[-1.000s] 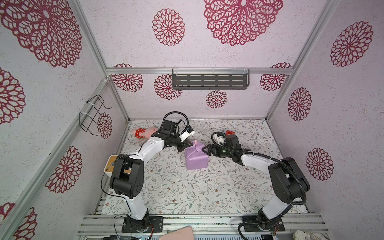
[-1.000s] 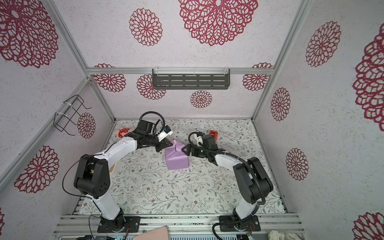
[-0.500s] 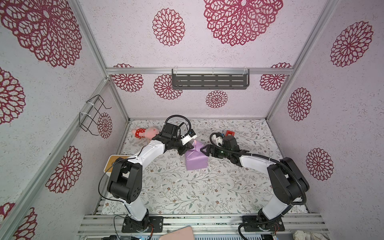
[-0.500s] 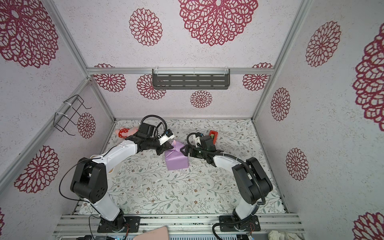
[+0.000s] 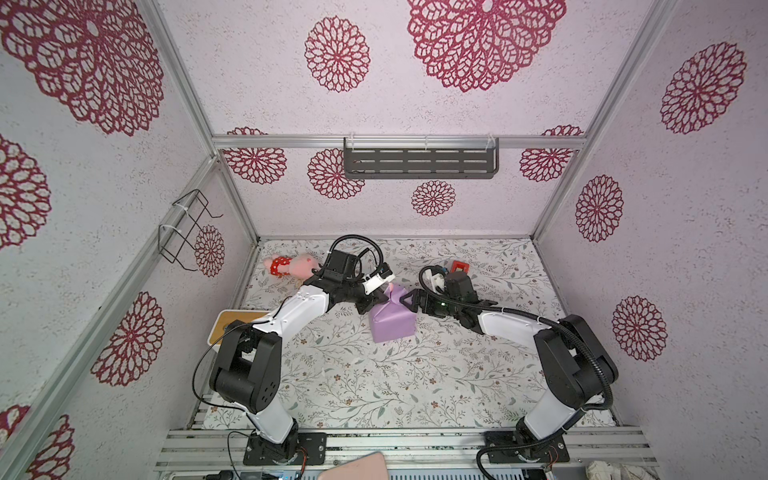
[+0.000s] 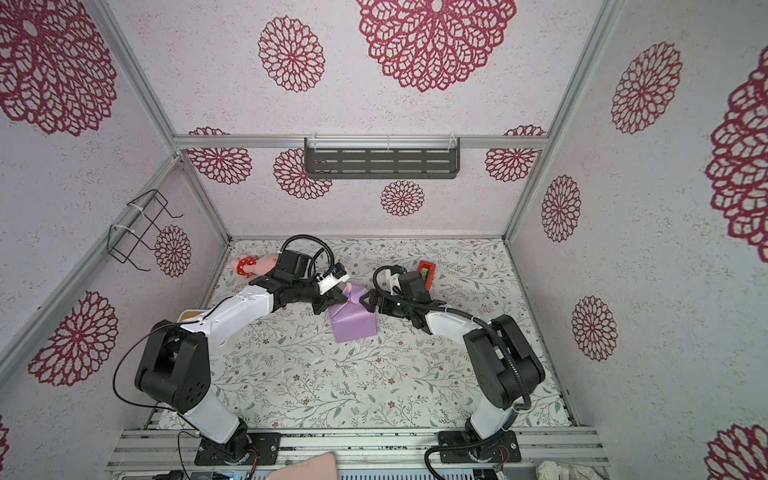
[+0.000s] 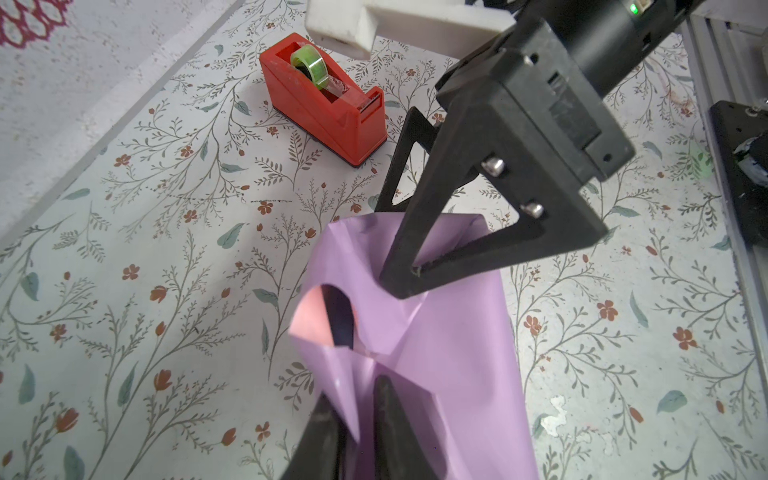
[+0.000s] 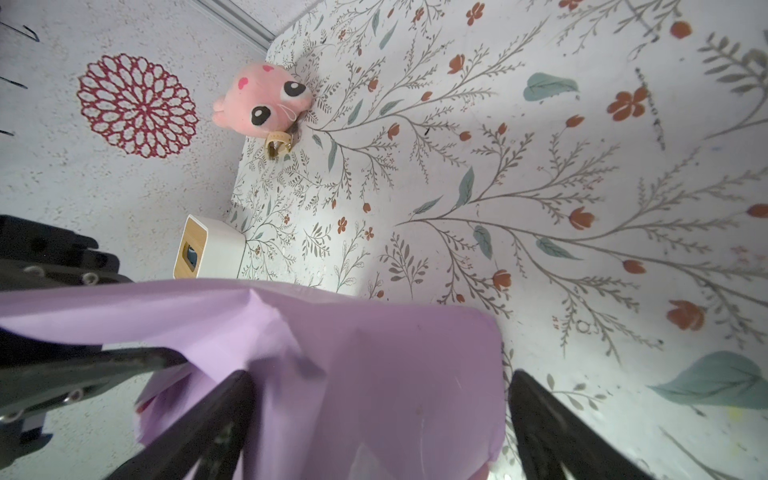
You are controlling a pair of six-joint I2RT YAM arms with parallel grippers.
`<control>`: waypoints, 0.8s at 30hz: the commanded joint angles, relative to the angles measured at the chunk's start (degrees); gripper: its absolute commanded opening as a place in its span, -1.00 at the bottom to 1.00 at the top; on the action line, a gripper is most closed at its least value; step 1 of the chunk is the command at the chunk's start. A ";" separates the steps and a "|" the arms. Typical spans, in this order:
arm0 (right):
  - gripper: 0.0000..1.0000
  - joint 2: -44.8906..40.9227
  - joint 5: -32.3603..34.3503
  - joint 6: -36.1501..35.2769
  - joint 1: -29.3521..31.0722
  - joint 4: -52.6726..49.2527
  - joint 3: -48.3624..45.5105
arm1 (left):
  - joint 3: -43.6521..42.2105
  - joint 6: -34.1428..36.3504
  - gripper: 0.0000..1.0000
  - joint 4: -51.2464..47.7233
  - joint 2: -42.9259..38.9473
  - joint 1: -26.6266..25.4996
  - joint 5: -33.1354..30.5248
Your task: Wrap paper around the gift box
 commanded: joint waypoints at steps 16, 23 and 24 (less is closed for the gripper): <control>0.94 0.70 1.46 -0.37 0.63 -2.14 0.60 | 6.80 -2.44 -0.35 1.16 4.75 -0.32 6.32; 0.94 1.46 1.42 -0.06 0.60 -1.75 0.68 | 6.10 -5.97 -0.35 4.58 3.87 -0.43 7.31; 0.94 1.54 1.44 -0.10 0.63 -1.78 0.69 | 5.77 -6.50 -0.34 5.32 3.65 -0.51 7.47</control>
